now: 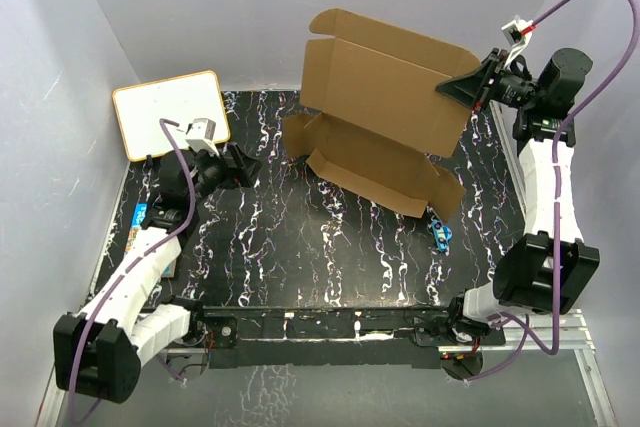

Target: Fold the paper box

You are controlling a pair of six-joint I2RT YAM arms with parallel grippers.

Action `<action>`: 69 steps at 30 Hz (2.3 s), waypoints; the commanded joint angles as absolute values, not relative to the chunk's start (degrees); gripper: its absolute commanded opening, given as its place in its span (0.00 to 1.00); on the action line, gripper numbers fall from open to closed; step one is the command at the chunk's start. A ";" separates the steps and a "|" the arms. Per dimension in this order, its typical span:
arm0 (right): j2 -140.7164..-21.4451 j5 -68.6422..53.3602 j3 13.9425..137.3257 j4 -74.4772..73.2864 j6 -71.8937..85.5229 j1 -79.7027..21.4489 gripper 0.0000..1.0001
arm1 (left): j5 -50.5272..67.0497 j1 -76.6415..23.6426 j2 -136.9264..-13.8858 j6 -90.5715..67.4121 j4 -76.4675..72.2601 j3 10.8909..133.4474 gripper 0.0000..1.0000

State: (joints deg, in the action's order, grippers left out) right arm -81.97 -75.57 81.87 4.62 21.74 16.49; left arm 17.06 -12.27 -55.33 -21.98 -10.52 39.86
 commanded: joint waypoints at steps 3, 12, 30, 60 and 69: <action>-84.27 -70.16 86.12 -6.03 6.36 16.44 0.08 | 16.65 -11.01 -60.44 -20.56 -18.28 38.13 0.77; -83.78 -75.38 84.93 -6.48 3.05 16.44 0.08 | 18.21 -9.81 -69.91 -20.22 -32.01 36.19 0.78; -80.67 -78.82 79.72 2.37 10.28 14.87 0.08 | 19.62 -3.74 -89.87 -25.23 -40.83 45.65 0.46; -83.55 -74.85 82.03 -9.93 -2.27 12.93 0.08 | 42.24 -10.93 -117.42 -21.09 -55.53 62.64 0.48; -83.48 -73.32 82.47 -12.96 -5.87 12.10 0.08 | 44.45 -11.95 -119.20 -19.38 -57.70 63.55 0.51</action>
